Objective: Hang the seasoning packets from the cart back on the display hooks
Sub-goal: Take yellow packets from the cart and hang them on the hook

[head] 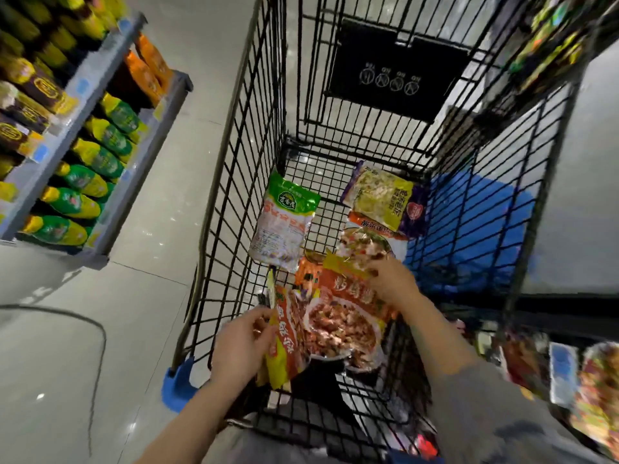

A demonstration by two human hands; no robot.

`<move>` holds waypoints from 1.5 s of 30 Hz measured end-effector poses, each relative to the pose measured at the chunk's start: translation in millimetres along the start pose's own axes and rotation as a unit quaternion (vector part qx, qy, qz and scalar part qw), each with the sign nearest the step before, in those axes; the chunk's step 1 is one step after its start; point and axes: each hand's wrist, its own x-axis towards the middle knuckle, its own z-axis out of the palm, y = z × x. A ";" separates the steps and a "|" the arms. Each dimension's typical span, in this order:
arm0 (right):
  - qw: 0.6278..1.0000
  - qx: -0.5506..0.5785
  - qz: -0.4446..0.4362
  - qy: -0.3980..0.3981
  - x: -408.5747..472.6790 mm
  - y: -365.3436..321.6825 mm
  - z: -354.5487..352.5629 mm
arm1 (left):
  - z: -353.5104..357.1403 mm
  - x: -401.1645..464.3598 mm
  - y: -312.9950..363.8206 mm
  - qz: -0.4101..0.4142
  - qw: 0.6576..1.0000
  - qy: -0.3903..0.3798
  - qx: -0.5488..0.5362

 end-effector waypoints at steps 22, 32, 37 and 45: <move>0.837 0.075 0.239 0.487 -350.1 -102.8 -92.6 | -105.0 -60.6 134.8 0.601 0.746 0.066 0.280; 0.652 -0.106 0.372 0.652 -548.7 -113.9 -106.2 | -119.0 -189.3 260.9 0.819 0.533 0.169 0.128; 0.588 -0.137 0.414 0.681 -649.4 -121.2 -86.4 | -107.0 -262.0 303.0 0.863 0.489 0.121 0.034; 0.513 -0.160 0.487 0.689 -804.0 -151.2 -43.0 | -73.8 -395.3 337.9 0.910 0.400 0.061 -0.091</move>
